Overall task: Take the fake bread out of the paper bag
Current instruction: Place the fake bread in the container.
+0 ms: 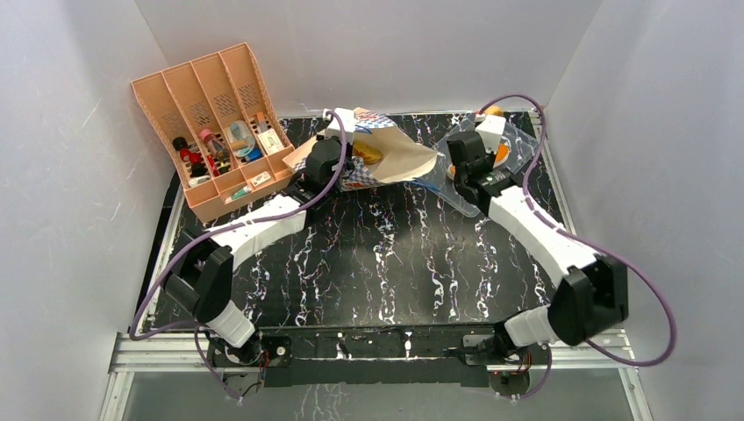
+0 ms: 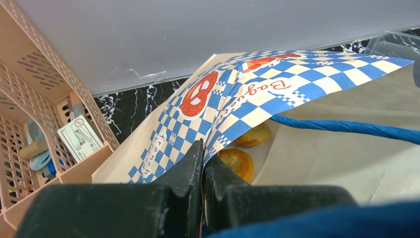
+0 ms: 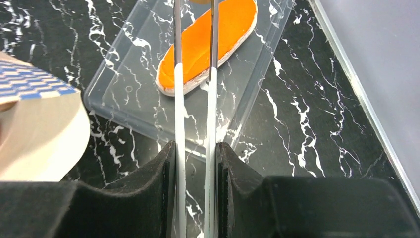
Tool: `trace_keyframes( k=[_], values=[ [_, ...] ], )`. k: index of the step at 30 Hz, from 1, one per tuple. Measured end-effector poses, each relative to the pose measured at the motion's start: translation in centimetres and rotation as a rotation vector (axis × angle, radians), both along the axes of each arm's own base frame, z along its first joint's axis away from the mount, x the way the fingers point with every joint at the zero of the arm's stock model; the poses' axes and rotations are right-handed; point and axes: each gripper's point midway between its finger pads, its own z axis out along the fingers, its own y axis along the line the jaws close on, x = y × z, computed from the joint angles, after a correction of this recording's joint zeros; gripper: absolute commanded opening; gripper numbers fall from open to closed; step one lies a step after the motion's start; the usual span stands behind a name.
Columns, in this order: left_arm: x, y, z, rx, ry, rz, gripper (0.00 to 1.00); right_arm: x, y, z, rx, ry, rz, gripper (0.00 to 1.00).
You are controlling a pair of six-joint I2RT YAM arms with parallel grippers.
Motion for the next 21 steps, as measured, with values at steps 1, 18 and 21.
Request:
trace_keyframes(
  k=[1, 18, 21],
  values=[
    [-0.2, 0.0, -0.2, -0.002, 0.009, -0.005, 0.00, 0.9, -0.3, -0.7, 0.003, 0.017, -0.005, 0.00],
    [-1.9, -0.3, -0.9, -0.036, 0.055, -0.074, 0.00, 10.3, -2.5, -6.1, 0.206, 0.046, 0.003, 0.00],
    [-2.0, -0.4, -0.9, -0.036, 0.055, -0.078, 0.00, 11.6, -2.8, -6.0, 0.277, 0.004, 0.008, 0.00]
  ],
)
